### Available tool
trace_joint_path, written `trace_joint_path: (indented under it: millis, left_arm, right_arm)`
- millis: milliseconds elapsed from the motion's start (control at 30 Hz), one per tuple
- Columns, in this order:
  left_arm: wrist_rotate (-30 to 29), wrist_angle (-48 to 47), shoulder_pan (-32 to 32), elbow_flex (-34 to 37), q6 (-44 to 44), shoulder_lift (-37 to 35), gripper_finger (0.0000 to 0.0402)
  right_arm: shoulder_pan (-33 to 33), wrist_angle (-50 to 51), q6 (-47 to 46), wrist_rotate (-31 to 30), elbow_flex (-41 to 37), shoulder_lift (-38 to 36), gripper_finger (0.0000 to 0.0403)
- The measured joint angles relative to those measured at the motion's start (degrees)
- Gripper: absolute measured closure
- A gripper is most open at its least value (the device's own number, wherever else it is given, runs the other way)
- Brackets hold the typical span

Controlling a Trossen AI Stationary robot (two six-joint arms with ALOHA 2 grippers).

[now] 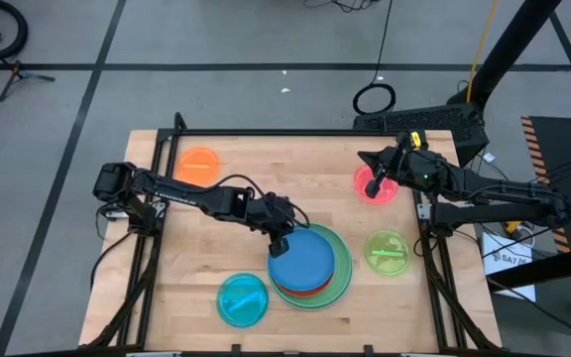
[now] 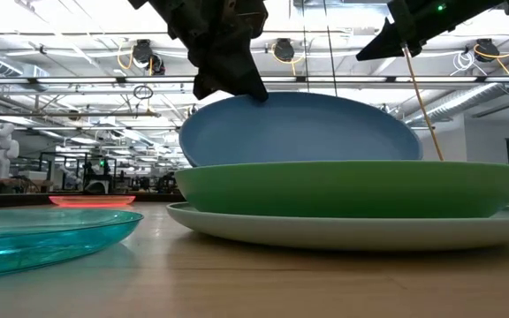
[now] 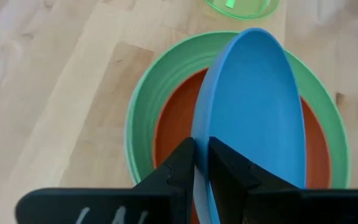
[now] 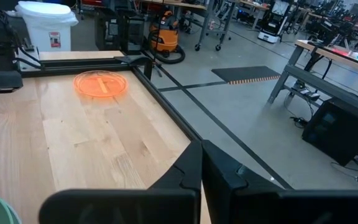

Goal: Stack plastic plates
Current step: Stack the blue plate on the dark orange plate

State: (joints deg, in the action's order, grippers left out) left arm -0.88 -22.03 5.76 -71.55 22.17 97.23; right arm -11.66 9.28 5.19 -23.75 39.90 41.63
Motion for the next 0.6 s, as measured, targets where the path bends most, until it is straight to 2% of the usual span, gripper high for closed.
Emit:
trace_joint_path:
  millis: [133,400,600]
  left_arm:
    - [1.4,0.1,0.0,0.0,0.0,0.0,0.0354]
    - [0.3,0.1,0.0,0.0,0.5,0.0,0.0354]
    - [0.7,0.0,-0.9,0.0,-3.6,0.0,0.0368]
  right_arm:
    - [0.0,0.0,0.0,0.0,0.0,0.0,0.0403]
    - [0.0,0.0,0.0,0.0,0.0,0.0,0.0403]
    - [0.0,0.0,0.2,-0.1,0.0,0.0,0.0403]
